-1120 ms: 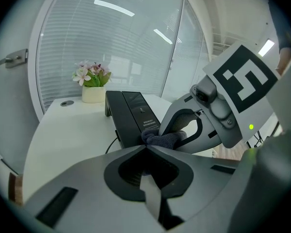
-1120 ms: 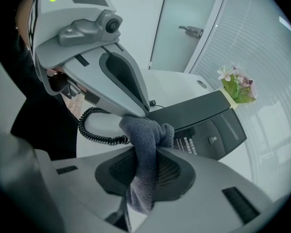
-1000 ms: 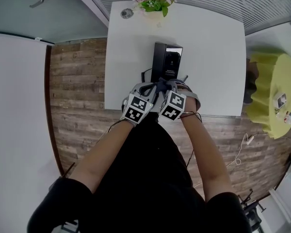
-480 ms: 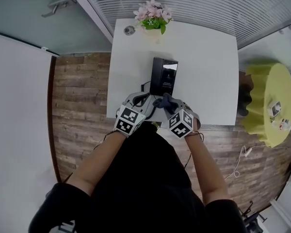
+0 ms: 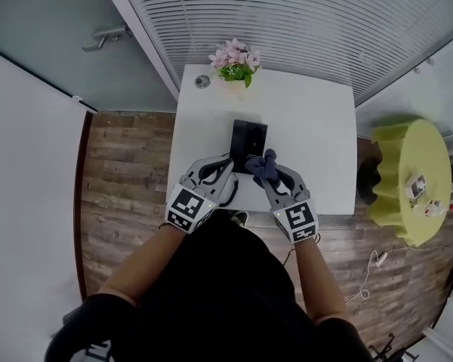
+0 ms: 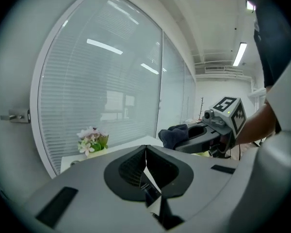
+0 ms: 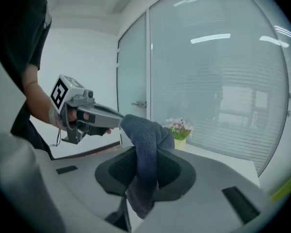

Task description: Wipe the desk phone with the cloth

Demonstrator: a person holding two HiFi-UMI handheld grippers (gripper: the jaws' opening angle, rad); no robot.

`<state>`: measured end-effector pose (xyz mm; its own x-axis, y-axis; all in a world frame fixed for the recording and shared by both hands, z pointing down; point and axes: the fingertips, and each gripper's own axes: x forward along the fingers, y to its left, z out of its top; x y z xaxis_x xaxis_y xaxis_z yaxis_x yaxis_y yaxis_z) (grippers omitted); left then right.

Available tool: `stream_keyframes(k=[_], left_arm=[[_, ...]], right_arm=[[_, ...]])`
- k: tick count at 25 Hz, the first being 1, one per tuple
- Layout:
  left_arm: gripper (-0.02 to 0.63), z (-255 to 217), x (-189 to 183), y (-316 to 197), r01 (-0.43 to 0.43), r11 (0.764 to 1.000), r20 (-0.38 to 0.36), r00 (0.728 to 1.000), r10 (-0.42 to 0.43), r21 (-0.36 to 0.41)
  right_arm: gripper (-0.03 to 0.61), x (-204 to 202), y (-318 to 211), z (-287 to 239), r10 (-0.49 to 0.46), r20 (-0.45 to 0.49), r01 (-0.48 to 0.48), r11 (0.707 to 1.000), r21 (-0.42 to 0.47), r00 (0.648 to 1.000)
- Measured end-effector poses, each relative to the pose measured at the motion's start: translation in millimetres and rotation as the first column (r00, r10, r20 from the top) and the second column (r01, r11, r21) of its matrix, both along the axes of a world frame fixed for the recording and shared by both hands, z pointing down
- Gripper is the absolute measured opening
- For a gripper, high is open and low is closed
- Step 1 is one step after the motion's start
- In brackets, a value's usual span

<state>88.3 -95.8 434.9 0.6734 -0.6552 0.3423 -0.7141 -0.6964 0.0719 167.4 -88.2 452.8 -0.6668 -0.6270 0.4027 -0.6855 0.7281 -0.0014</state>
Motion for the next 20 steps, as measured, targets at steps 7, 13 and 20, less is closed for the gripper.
stream_keyframes(k=[7,13,20], left_arm=[[0.011,-77.7,13.8,-10.2,-0.016,0.989,-0.065,0.998,0.025,0.145],[0.009,-106.7,18.6,-14.5,-0.017,0.979,-0.090,0.995,0.036,0.204],[0.009,-116.0,18.4,-18.8,-0.016,0.977,-0.114,0.993,0.041,0.213]], right_arm=[[0.094,12.3,-11.0,-78.9,0.030,0.162,-0.052,0.989,0.138,0.986],[0.094,7.9,-13.2,-125.9,-0.001,0.215,-0.051,0.970,0.239,0.977],[0.094,1.8,-19.2,-148.0,-0.019,0.235,-0.054,0.953,0.297,0.972]])
